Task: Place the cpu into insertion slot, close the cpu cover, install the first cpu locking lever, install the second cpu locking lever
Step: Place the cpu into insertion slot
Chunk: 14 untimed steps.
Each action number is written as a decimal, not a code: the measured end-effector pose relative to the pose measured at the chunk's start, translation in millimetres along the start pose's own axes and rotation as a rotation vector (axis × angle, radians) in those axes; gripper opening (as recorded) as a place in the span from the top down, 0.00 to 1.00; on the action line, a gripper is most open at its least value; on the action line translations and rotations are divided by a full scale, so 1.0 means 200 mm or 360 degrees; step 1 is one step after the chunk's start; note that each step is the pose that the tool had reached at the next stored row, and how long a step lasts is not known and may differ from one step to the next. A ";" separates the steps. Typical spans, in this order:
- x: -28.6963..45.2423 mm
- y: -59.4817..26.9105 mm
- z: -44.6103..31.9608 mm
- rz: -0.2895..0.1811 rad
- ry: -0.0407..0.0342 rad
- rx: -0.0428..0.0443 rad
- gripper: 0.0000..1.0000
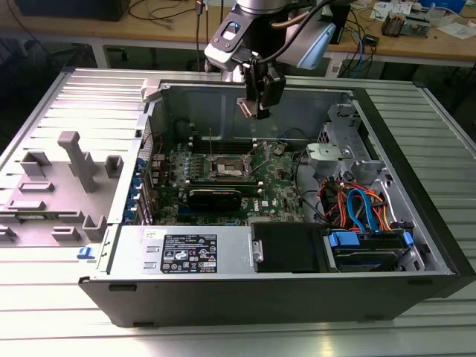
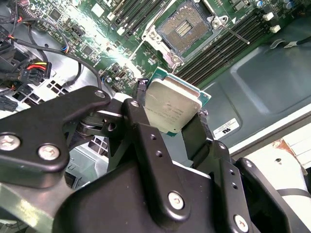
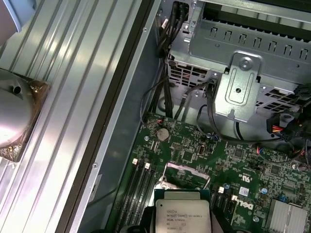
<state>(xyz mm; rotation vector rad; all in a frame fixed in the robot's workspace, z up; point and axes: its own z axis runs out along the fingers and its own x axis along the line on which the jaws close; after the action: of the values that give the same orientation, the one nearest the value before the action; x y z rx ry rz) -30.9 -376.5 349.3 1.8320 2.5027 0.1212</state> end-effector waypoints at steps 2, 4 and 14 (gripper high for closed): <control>0.000 0.000 0.000 0.0000 0.0000 0.0000 0.45; 0.000 0.000 0.000 0.0000 0.0000 0.0000 0.45; 0.000 0.001 0.009 0.0079 -0.0008 -0.0002 0.45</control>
<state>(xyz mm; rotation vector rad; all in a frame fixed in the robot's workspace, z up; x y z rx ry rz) -30.6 -376.5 347.5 1.8920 2.4545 0.1196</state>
